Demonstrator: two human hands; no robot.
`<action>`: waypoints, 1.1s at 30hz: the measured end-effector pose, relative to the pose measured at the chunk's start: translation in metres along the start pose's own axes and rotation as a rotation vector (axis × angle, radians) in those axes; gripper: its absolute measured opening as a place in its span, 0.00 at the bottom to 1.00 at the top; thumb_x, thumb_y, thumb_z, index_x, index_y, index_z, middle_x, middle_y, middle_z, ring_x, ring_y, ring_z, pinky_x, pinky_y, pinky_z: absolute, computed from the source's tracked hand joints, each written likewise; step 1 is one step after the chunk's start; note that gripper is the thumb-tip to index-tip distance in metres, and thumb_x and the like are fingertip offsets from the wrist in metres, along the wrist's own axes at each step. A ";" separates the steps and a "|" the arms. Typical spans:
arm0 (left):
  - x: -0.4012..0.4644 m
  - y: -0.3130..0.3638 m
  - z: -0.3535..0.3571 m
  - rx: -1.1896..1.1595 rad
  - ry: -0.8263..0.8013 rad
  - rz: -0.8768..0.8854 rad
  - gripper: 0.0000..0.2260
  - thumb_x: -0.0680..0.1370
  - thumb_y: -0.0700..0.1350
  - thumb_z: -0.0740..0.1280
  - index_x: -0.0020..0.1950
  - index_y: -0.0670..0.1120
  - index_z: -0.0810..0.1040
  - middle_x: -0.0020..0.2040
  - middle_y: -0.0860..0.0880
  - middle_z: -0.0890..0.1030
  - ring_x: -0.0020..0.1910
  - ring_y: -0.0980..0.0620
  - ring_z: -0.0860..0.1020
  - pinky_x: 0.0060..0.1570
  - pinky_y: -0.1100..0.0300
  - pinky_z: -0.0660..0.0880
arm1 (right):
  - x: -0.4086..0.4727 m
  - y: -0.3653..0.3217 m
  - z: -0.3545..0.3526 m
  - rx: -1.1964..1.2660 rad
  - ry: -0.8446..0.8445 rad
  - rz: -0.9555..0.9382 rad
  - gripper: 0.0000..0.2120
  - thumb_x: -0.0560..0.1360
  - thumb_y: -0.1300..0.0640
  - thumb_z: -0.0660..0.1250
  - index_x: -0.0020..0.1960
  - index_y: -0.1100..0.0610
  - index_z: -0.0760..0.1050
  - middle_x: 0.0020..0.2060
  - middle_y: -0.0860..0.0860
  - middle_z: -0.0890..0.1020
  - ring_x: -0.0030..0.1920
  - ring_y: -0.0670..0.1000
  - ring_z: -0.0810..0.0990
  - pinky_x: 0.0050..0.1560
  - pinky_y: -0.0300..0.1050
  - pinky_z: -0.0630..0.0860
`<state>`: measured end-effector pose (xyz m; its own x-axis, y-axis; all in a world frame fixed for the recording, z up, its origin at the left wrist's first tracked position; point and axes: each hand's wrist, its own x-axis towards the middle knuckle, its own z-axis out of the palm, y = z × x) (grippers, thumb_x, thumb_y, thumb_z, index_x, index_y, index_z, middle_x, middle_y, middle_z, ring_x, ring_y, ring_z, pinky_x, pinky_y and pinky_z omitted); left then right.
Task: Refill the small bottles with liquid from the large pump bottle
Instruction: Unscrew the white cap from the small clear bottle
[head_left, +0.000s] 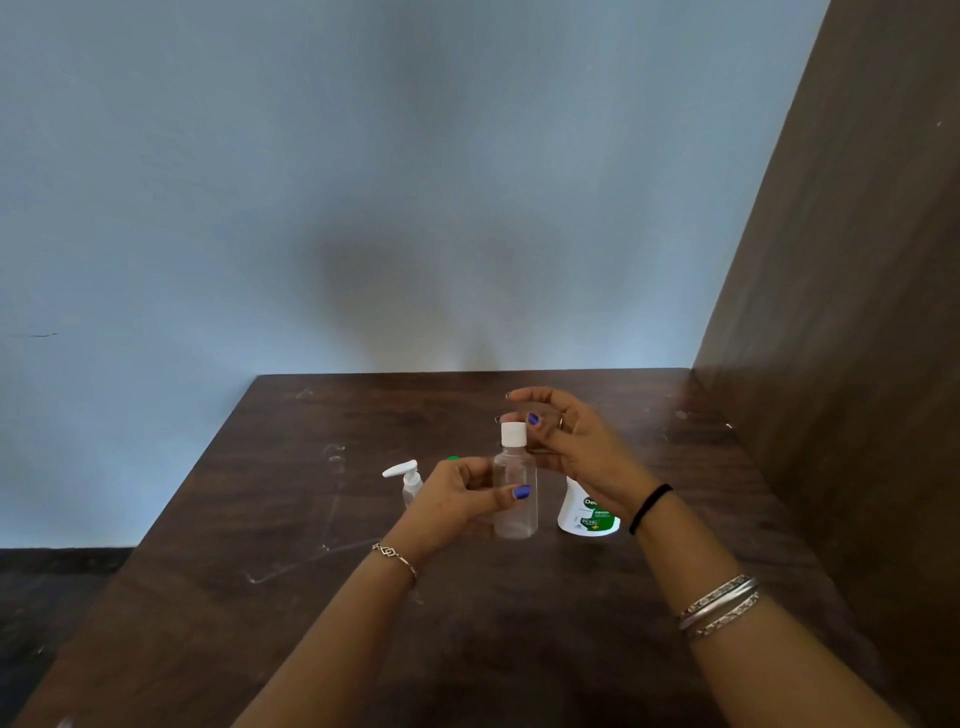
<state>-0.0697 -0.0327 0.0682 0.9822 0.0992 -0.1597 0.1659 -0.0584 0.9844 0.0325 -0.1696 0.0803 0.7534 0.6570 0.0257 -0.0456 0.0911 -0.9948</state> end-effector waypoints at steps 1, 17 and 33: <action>-0.001 0.001 0.000 -0.002 -0.003 0.002 0.10 0.67 0.44 0.72 0.48 0.47 0.81 0.50 0.41 0.83 0.51 0.43 0.81 0.52 0.35 0.75 | 0.000 -0.001 0.001 -0.019 0.002 -0.008 0.10 0.78 0.62 0.62 0.55 0.51 0.75 0.49 0.50 0.82 0.48 0.49 0.83 0.45 0.41 0.81; -0.003 0.003 -0.002 -0.004 -0.057 0.015 0.13 0.64 0.48 0.71 0.47 0.50 0.80 0.46 0.50 0.84 0.49 0.47 0.82 0.53 0.40 0.76 | -0.003 -0.008 0.001 -0.017 -0.147 -0.054 0.15 0.79 0.64 0.58 0.61 0.50 0.72 0.53 0.51 0.82 0.55 0.49 0.81 0.53 0.44 0.78; 0.001 -0.007 -0.007 0.073 -0.091 -0.008 0.09 0.72 0.40 0.69 0.50 0.50 0.79 0.43 0.53 0.84 0.44 0.56 0.82 0.45 0.61 0.79 | 0.002 -0.040 -0.006 -0.711 -0.260 -0.078 0.11 0.78 0.66 0.61 0.52 0.53 0.78 0.47 0.42 0.81 0.50 0.40 0.79 0.55 0.34 0.75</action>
<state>-0.0705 -0.0251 0.0622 0.9842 0.0098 -0.1765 0.1763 -0.1305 0.9757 0.0397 -0.1770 0.1198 0.5545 0.8315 0.0329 0.5013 -0.3022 -0.8108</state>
